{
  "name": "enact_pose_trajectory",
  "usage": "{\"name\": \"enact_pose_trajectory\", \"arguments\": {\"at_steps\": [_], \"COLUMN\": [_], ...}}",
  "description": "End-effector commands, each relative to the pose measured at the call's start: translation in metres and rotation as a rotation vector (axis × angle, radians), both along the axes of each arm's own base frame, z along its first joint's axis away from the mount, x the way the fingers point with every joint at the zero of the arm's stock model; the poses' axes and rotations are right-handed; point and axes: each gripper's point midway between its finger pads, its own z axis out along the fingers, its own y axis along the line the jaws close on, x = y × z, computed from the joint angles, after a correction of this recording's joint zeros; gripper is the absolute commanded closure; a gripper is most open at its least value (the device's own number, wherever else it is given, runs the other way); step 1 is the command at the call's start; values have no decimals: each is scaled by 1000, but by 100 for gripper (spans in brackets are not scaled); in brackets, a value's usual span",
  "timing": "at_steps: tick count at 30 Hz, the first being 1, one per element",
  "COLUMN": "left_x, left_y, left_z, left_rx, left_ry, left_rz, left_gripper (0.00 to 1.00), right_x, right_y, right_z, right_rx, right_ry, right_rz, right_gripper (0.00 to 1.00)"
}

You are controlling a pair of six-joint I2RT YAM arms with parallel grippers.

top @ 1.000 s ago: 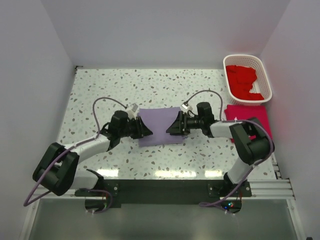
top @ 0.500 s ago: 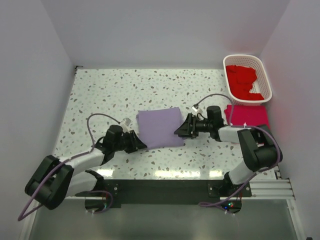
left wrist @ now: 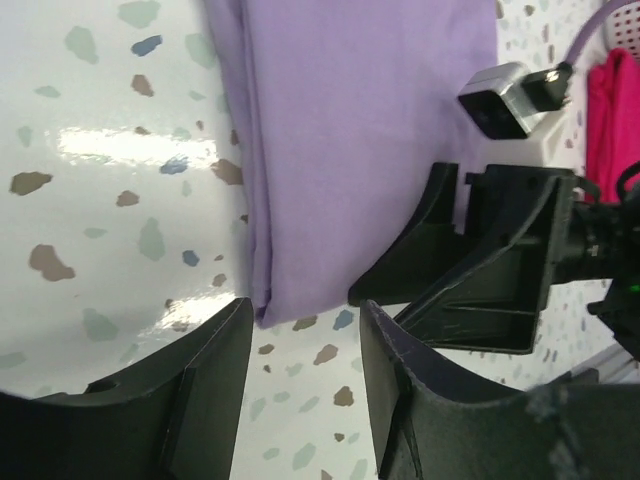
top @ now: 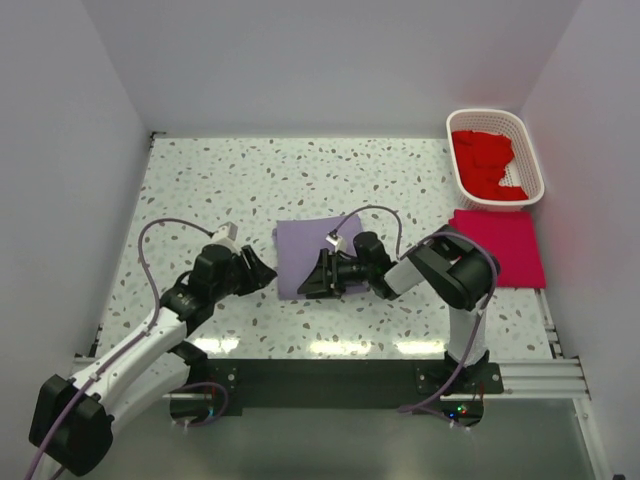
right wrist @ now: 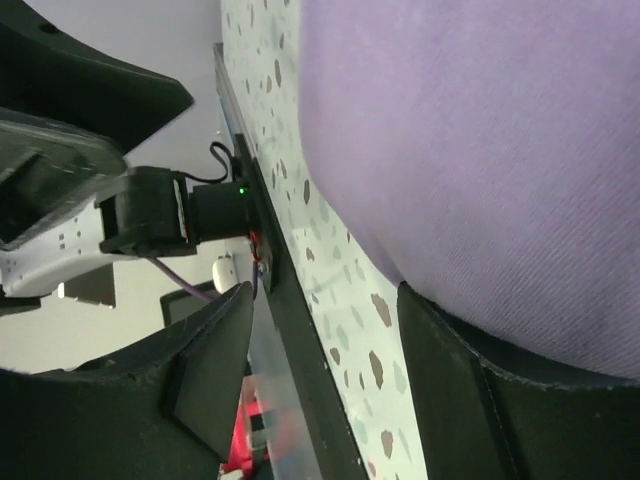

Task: Fold and stack the t-shirts
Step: Fold the tshirt

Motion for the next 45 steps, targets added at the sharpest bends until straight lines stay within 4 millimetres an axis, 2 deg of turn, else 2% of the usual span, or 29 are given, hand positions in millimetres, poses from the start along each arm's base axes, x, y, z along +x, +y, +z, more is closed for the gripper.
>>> {"name": "enact_pose_trajectory", "arguments": {"at_steps": [1,2,4,5,6,7,9,10,13,16,18,23,25,29,31,32,33,34,35,36,37,38,39,40,41,42,43,44,45], "left_x": [1,1,0,0,0,0,1,2,5,6,6,6,6,8,10,10,11,10,11,11,11,9,9,9,8,8,11,1,1], "left_y": [20,21,23,23,24,24,22,22,21,20,18,14,14,6,0,-7,-12,-19,-29,-38,-46,-64,-72,-82,-101,-111,-128,-143,-153], "left_z": [-2,-2,-3,-3,-3,-2,1,3,7,10,12,16,17,27,28,35,38,34,42,38,38,49,50,41,53,42,56,56,38], "left_rx": [113,118,131,134,140,147,150,156,172,177,173,179,189,185,202,208,211,222,238,265,281,294,330,376,401,470,480,531,618], "left_ry": [4,1,1,-1,-2,-9,-18,-25,-36,-41,-45,-57,-58,-81,-84,-101,-108,-98,-125,-120,-125,-163,-180,-169,-219,-218,-261,-288,-286], "left_rz": [43,41,38,35,33,24,15,6,-11,-21,-31,-69,-77,-114,-141,-158,-172,-198,-214,-241,-266,-305,-341,-373,-404,-453,-478,-523,-580], "left_gripper": [48,47,47,47,46,46,45,44,43,43,43,42,41,38,37,37,37,37,37,37,37,37,37,37,37,37,37,37,37], "right_x": [21,19,18,18,21,25,35,39,63,100,113,133,134,131,134,126,137,139,127,132,138,124,124,124,110,109,105,95,91], "right_y": [0,-5,-5,-4,-1,2,1,-1,-14,-48,-60,-88,-93,-96,-100,-108,-119,-127,-144,-156,-176,-192,-203,-221,-232,-241,-254,-262,-268], "right_z": [-28,-39,-30,-20,-4,21,44,62,76,65,55,7,-3,0,27,23,26,48,38,48,60,58,68,72,81,88,92,96,99], "right_rx": [-37,-88,-80,-64,-38,-3,-16,-10,-51,-68,-66,-125,-125,-132,-142,-203,-289,-329,-440,-505,-602,-681,-722,-805,-848,-887,-940,-976,-998], "right_ry": [-51,-31,-54,-62,-87,-136,-173,-242,-300,-269,-264,-202,-183,-189,-271,-226,-300,-356,-293,-338,-375,-323,-328,-335,-322,-326,-330,-318,-319], "right_rz": [-107,-114,-96,-91,-88,-86,-82,-73,-90,-171,-197,-242,-244,-238,-242,-239,-263,-283,-287,-303,-379,-390,-422,-475,-486,-511,-543,-550,-562], "right_gripper": [36,36,36,36,36,36,36,35,35,35,35,36,37,37,37,37,37,36,35,33,32,30,29,25,22,16,12,9,4]}}
